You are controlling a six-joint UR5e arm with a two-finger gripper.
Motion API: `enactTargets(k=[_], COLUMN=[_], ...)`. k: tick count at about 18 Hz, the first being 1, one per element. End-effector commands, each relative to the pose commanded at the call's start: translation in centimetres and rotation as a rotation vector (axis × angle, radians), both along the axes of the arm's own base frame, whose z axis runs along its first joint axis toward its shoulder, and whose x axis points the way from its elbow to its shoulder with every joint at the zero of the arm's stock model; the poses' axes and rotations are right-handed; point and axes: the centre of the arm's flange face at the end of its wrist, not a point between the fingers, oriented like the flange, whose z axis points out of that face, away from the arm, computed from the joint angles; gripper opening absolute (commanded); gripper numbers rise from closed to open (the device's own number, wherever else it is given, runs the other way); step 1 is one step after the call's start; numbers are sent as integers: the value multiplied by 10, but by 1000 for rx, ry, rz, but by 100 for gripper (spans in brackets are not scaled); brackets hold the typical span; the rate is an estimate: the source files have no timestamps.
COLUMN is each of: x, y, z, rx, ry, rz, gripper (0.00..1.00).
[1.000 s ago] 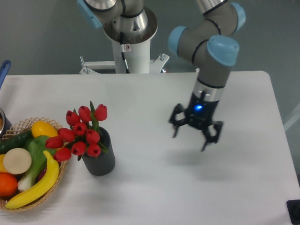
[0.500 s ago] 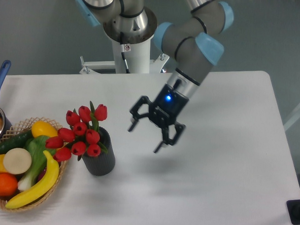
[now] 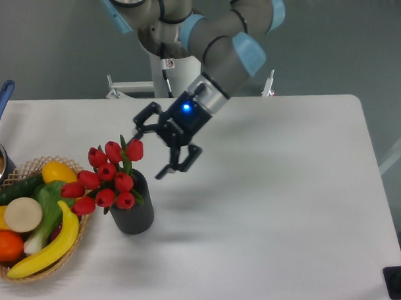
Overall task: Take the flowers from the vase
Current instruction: 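Lower the open gripper around the tulip stems above the vase rim, then close the gripper on the tulip stems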
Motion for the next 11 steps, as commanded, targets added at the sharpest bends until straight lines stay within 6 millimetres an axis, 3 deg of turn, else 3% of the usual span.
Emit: enactTargets(k=[7,11], x=[-11,-7], y=[39,39], z=[5,-3], rx=[17,3], ry=[12,-3], rz=[-48,-51], gripper=[100,99])
